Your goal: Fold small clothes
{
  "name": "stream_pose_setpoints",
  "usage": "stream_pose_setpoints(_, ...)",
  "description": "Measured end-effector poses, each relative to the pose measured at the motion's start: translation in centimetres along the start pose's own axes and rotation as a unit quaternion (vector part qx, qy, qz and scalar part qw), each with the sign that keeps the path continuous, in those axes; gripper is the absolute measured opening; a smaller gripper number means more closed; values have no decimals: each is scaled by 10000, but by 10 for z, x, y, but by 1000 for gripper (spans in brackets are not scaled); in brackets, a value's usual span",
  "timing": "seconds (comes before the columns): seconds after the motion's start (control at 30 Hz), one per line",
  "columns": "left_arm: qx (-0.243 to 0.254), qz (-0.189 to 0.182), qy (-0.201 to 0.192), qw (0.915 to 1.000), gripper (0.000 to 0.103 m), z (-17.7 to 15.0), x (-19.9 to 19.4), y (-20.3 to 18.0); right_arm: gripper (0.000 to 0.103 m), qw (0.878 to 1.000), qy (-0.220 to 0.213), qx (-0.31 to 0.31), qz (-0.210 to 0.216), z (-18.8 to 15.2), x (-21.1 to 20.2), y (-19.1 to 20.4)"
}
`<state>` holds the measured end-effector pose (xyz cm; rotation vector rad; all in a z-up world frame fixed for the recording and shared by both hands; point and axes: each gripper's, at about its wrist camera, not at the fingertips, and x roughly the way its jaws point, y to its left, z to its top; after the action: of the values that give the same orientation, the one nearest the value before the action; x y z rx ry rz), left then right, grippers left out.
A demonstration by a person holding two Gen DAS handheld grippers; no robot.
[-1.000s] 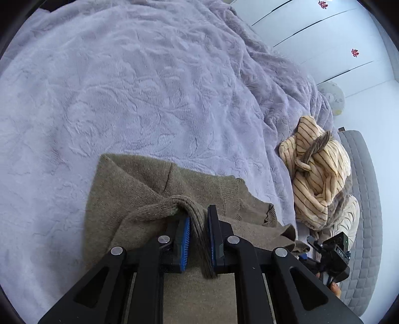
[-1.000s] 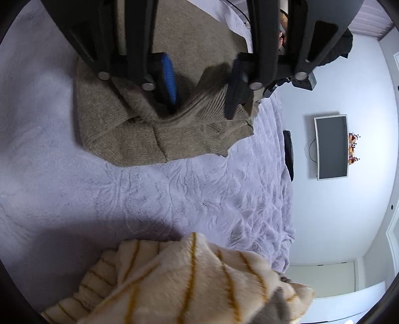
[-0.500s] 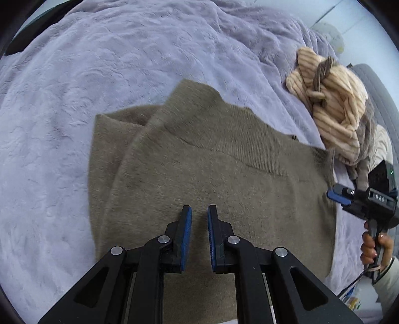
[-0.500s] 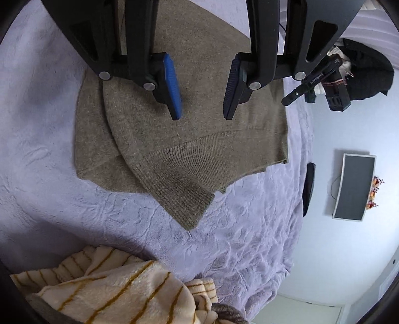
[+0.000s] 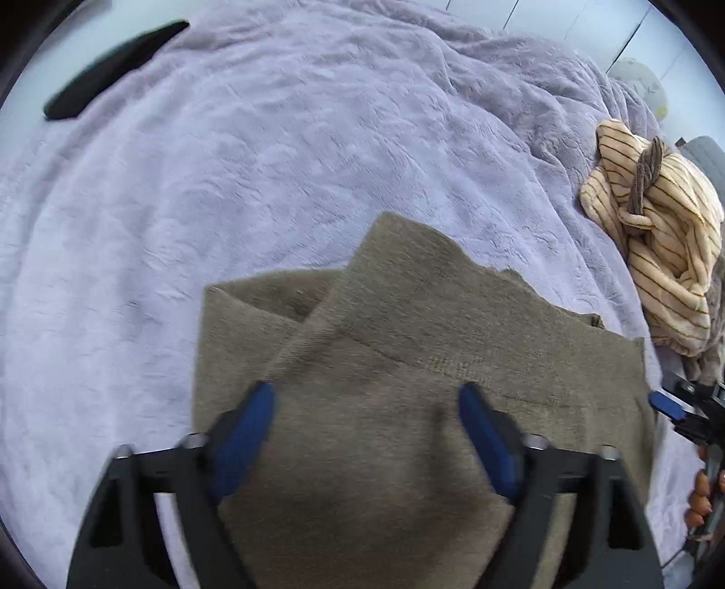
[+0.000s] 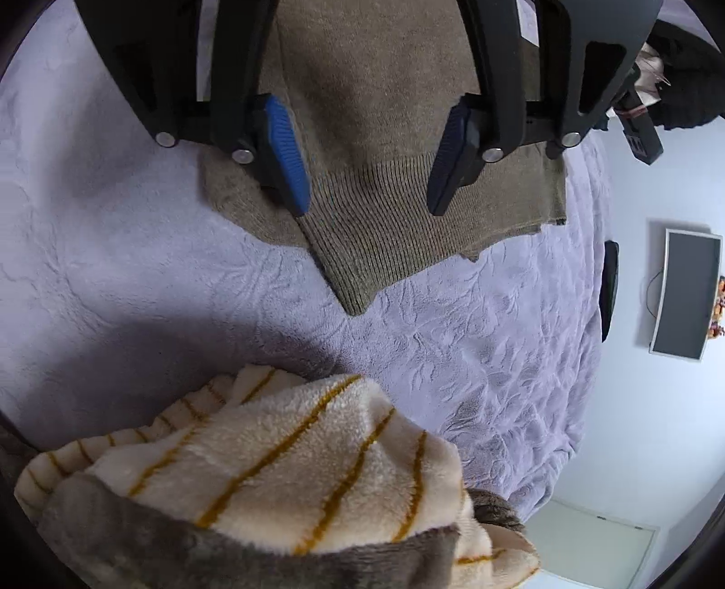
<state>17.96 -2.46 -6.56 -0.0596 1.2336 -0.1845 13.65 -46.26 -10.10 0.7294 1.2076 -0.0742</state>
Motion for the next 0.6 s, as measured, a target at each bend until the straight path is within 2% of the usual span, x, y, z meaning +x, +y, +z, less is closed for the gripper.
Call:
stream_pose_setpoints(0.1, 41, 59, 97, 9999, 88, -7, -7, 5, 62, 10000, -12, -92, -4, -18, -19, -3)
stream_pose_setpoints(0.3, 62, 215, 311, 9993, 88, -43, -25, 16, 71, 9999, 147, 44, -56, -70, -48, -19)
stream_pose_setpoints(0.47, 44, 371, 472, 9982, 88, -74, -42, 30, 72, 9969, 320, -486, -530, -117, -54, -8)
stream_pose_setpoints(0.6, -54, 251, 510, 9984, 88, -91, -53, 42, 72, 9951, 529, -664, -504, -144, -55, 7)
